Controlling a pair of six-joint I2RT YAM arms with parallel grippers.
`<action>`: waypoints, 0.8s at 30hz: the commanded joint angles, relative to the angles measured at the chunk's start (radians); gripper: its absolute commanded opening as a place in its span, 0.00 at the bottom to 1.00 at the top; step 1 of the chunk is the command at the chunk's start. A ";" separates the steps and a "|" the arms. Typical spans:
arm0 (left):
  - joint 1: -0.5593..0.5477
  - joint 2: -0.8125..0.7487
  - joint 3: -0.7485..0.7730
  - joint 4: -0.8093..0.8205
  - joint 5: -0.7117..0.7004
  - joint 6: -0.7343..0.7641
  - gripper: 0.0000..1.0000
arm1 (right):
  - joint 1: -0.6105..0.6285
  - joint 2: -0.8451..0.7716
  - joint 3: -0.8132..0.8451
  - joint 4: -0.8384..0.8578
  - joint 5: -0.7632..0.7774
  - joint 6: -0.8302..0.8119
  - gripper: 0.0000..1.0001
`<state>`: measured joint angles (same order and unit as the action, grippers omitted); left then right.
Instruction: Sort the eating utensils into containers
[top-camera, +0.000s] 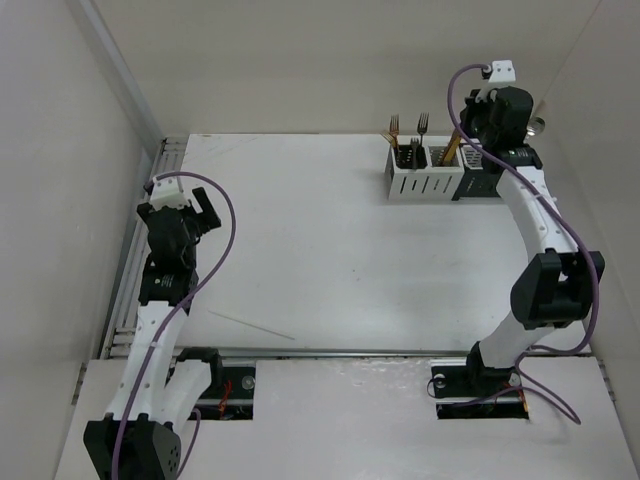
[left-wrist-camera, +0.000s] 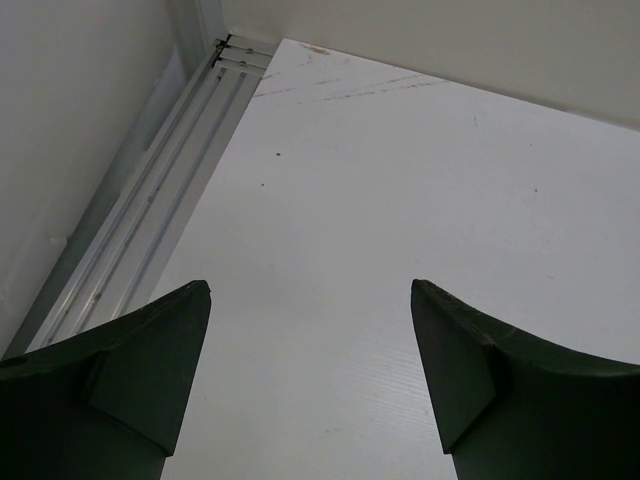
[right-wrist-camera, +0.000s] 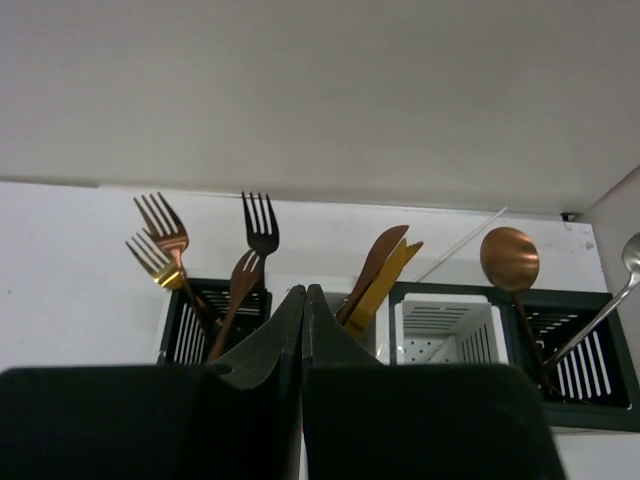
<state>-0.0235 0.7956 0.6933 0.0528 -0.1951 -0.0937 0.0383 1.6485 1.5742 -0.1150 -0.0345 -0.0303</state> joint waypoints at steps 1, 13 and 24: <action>0.011 0.007 0.008 0.048 -0.009 0.006 0.79 | -0.017 0.036 0.046 0.098 -0.047 0.018 0.00; 0.011 0.025 0.017 0.067 0.000 0.006 0.79 | 0.054 0.076 0.046 0.098 -0.108 0.020 0.00; 0.011 0.034 0.017 0.076 0.020 0.006 0.79 | 0.202 0.344 0.345 -0.322 0.099 0.379 0.70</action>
<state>-0.0174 0.8360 0.6933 0.0772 -0.1875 -0.0933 0.2314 1.9812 1.8729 -0.2840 -0.0357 0.1459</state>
